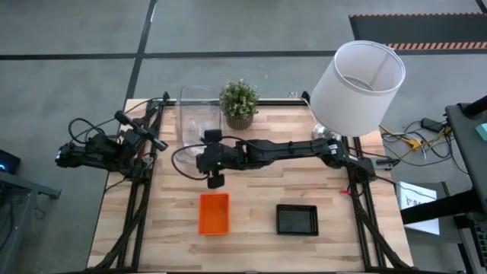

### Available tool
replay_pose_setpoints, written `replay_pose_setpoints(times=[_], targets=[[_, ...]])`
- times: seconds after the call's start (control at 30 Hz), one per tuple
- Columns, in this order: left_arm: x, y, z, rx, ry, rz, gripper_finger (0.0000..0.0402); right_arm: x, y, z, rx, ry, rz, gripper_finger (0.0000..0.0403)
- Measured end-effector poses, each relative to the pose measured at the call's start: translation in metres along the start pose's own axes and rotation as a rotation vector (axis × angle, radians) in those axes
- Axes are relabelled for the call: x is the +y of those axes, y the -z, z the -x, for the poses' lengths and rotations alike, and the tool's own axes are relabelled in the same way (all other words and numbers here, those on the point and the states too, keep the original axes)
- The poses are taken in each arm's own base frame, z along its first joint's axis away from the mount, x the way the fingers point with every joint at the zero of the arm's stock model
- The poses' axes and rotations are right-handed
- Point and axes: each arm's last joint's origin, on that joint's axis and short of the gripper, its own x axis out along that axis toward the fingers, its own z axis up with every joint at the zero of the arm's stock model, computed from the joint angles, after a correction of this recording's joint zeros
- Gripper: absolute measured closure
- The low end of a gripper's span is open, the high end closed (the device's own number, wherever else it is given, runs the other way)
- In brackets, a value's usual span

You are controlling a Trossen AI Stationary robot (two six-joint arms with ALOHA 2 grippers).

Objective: Stack baskets by color
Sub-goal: Stack the right transparent bin on the left transparent bins

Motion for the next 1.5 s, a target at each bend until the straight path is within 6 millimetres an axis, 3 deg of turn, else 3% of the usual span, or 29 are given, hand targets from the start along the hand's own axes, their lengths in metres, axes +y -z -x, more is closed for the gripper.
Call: replay_pose_setpoints(times=[0.57, 1.5], targets=[[0.000, 0.000, 0.000, 0.000, 0.000, 0.000, 0.0343, -0.005, 0.018, -0.034, 0.021, 0.004, -0.071, 0.0394], [0.000, 0.000, 0.000, 0.000, 0.001, 0.001, 0.0343, -0.011, 0.022, -0.037, 0.014, -0.033, -0.097, 0.0394]])
